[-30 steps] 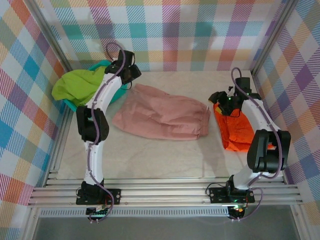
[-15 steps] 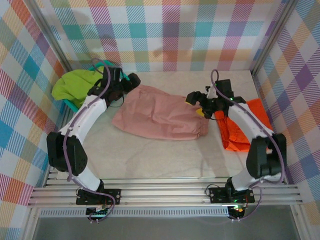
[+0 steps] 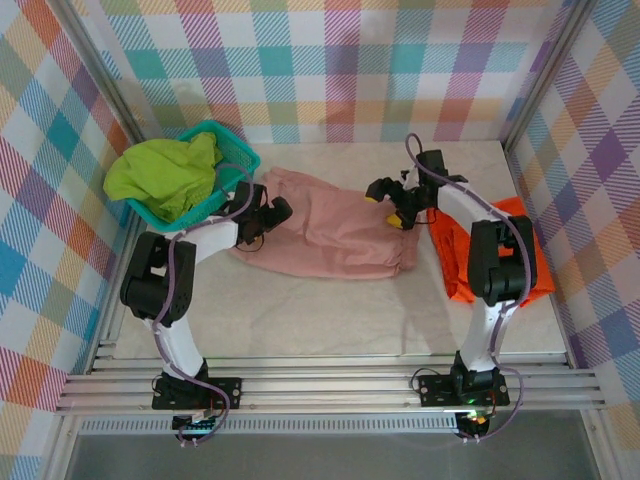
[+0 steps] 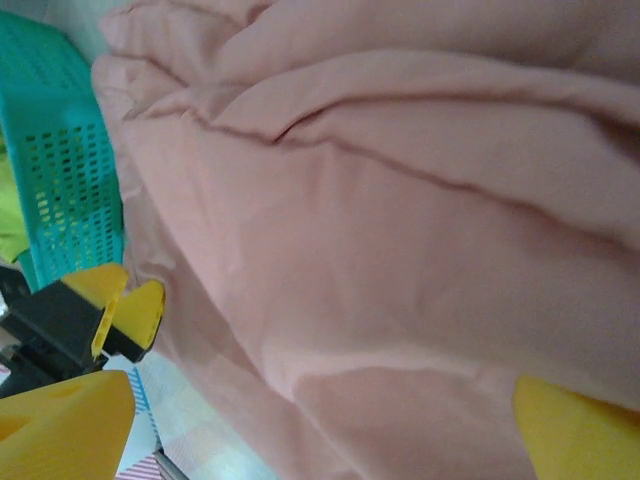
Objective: Fold and stack the shorts
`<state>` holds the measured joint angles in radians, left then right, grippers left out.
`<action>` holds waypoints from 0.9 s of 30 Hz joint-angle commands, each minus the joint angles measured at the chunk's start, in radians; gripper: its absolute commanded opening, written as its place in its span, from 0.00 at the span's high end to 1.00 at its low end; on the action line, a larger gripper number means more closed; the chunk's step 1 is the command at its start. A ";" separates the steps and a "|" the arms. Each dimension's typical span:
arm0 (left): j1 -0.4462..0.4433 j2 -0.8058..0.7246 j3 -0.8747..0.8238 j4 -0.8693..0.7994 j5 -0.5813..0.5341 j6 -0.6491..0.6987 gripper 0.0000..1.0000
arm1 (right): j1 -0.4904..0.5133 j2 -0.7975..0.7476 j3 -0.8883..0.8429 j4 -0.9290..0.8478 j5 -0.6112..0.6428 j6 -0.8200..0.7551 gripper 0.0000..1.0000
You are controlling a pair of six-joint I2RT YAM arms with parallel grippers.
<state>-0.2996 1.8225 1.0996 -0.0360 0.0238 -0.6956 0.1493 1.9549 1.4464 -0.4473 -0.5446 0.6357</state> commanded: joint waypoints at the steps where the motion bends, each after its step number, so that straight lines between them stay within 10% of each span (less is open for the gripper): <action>1: -0.007 -0.006 -0.056 0.066 -0.043 -0.004 0.00 | -0.041 0.050 0.028 -0.018 -0.022 -0.007 0.04; 20: -0.096 -0.573 -0.597 -0.133 -0.276 -0.257 0.00 | 0.054 0.039 -0.031 -0.071 -0.124 -0.139 0.03; 27: -0.085 -0.901 -0.362 -0.386 -0.366 -0.100 0.00 | 0.093 -0.155 -0.089 -0.028 -0.139 -0.156 0.02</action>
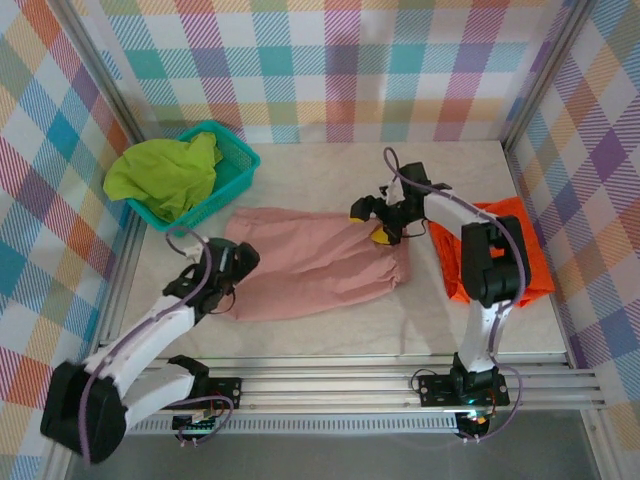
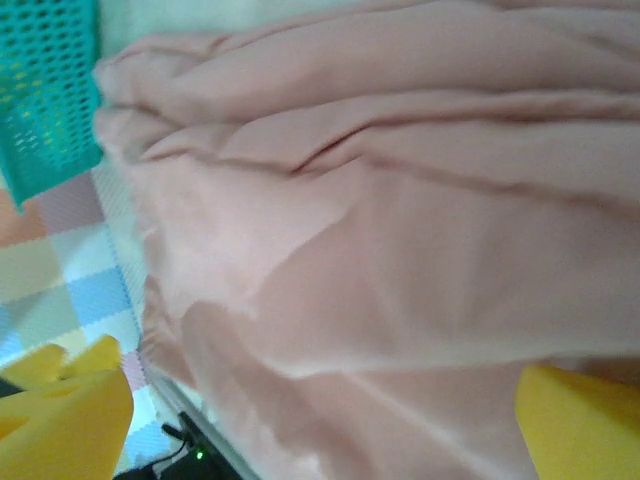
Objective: Fold and stack the shorts
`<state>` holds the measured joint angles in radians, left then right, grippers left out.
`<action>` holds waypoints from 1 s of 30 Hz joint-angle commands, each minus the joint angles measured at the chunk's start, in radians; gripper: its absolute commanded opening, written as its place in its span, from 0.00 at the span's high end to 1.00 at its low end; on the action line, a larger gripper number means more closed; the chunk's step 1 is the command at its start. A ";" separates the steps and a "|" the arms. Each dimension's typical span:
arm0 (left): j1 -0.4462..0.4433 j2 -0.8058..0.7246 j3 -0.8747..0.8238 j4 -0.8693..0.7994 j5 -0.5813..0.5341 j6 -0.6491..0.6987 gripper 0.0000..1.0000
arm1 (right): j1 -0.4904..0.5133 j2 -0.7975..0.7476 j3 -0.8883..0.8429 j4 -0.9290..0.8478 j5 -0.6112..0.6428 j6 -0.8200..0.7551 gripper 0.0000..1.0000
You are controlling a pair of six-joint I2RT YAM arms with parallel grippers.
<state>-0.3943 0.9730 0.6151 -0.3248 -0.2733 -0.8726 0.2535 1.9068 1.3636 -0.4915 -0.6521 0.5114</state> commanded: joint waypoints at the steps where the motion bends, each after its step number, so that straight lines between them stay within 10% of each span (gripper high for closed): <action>1: 0.018 -0.040 0.165 -0.094 -0.053 0.102 0.00 | -0.011 -0.125 -0.010 0.022 -0.027 -0.030 0.01; 12: 0.070 0.468 0.439 0.173 0.186 0.218 0.00 | -0.045 -0.095 0.008 -0.017 0.098 -0.054 0.01; 30: 0.138 0.895 0.447 0.446 0.105 0.255 0.00 | -0.122 0.115 0.028 0.034 0.111 -0.039 0.01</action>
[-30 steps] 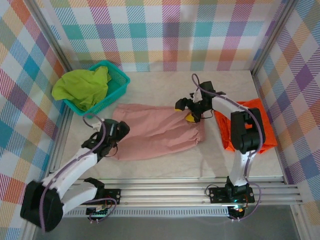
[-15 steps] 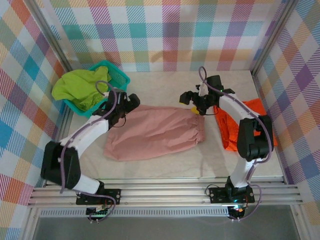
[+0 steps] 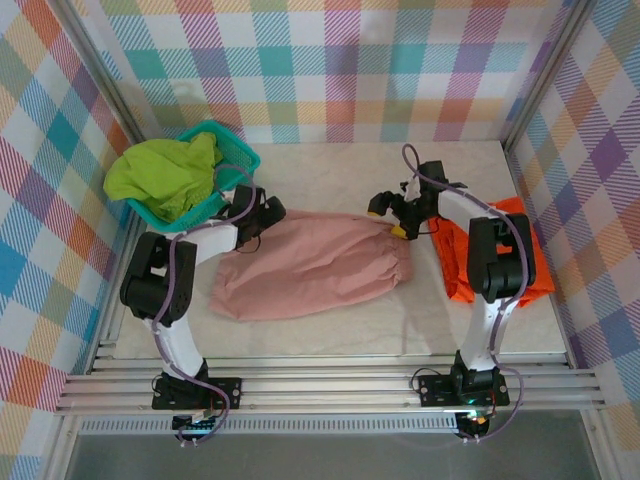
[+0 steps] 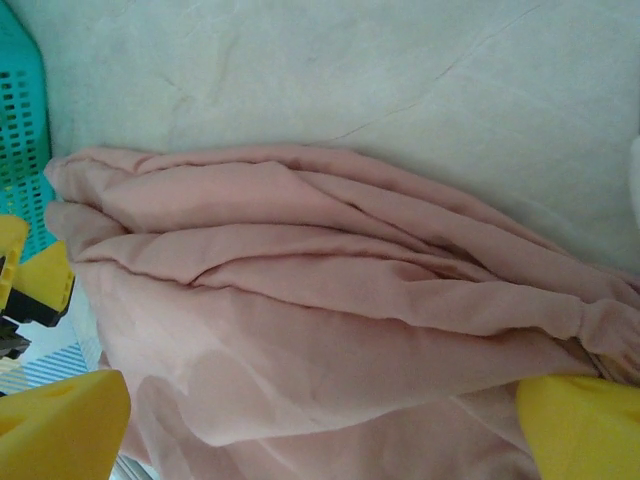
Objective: Fold and stack the shorts
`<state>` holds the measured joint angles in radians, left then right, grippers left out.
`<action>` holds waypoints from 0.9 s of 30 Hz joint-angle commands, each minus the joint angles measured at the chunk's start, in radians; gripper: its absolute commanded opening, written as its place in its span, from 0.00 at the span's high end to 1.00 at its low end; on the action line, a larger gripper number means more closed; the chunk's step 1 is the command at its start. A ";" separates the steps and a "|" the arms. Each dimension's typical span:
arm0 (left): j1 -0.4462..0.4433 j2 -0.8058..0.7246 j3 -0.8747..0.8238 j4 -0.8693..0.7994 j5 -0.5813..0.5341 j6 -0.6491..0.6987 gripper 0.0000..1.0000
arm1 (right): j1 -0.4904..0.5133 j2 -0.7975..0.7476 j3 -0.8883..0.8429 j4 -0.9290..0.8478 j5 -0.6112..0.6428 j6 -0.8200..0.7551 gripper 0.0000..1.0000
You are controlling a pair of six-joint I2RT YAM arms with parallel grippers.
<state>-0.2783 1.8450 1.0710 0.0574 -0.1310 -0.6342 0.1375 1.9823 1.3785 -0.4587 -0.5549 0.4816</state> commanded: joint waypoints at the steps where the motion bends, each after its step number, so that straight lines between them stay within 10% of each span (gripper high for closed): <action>1: 0.027 0.032 -0.015 0.072 -0.040 0.017 0.00 | -0.008 0.047 0.013 0.003 0.015 -0.007 0.01; 9: 0.050 0.021 -0.025 0.080 -0.021 0.019 0.00 | -0.019 0.007 -0.009 0.049 -0.042 0.011 0.01; 19: -0.023 -0.365 0.058 -0.285 0.027 0.044 0.00 | -0.051 -0.460 -0.253 0.012 0.136 -0.001 0.01; 27: -0.156 -0.476 -0.185 -0.248 0.072 -0.096 0.00 | -0.137 -0.538 -0.488 0.048 0.137 0.045 0.04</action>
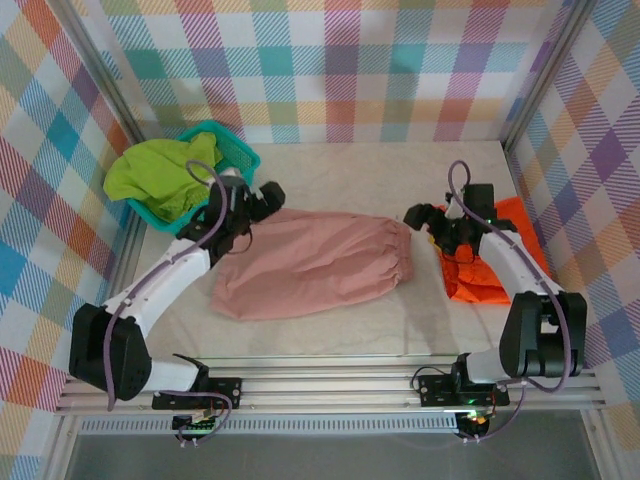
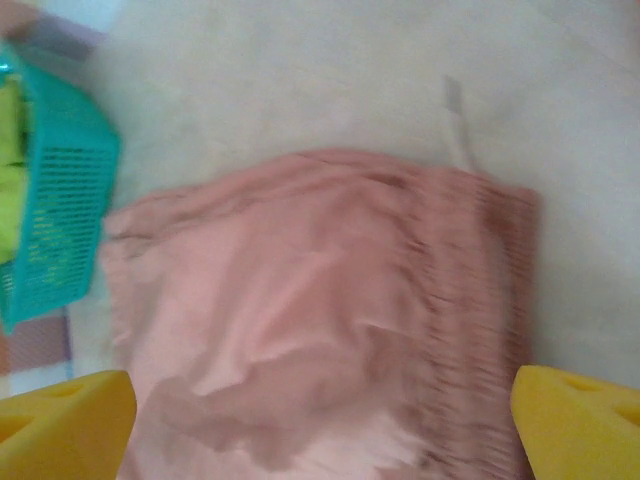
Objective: Fold and stack the shorts
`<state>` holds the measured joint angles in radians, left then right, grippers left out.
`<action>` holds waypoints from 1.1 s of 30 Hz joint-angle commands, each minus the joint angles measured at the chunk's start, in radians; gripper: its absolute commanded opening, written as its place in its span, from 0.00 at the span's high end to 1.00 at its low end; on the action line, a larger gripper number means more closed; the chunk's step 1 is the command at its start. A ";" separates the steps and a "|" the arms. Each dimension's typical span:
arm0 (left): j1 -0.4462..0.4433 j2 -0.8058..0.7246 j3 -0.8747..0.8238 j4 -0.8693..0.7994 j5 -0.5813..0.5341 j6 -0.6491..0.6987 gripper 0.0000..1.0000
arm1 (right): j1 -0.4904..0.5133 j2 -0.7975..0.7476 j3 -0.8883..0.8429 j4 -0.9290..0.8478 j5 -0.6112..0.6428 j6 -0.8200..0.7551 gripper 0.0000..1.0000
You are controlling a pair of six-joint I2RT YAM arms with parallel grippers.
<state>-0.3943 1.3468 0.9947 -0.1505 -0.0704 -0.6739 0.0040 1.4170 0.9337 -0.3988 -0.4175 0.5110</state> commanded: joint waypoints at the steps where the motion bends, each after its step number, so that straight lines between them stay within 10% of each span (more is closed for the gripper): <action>1: -0.053 0.026 -0.135 -0.025 0.006 -0.066 0.00 | -0.004 0.036 -0.050 -0.004 -0.013 0.017 0.05; 33: -0.178 0.143 -0.385 0.170 -0.083 -0.146 0.00 | 0.050 0.299 -0.059 0.190 -0.206 0.130 0.19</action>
<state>-0.5594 1.4673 0.6262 0.0135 -0.1436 -0.8047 0.0433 1.6814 0.8650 -0.2234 -0.5949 0.6312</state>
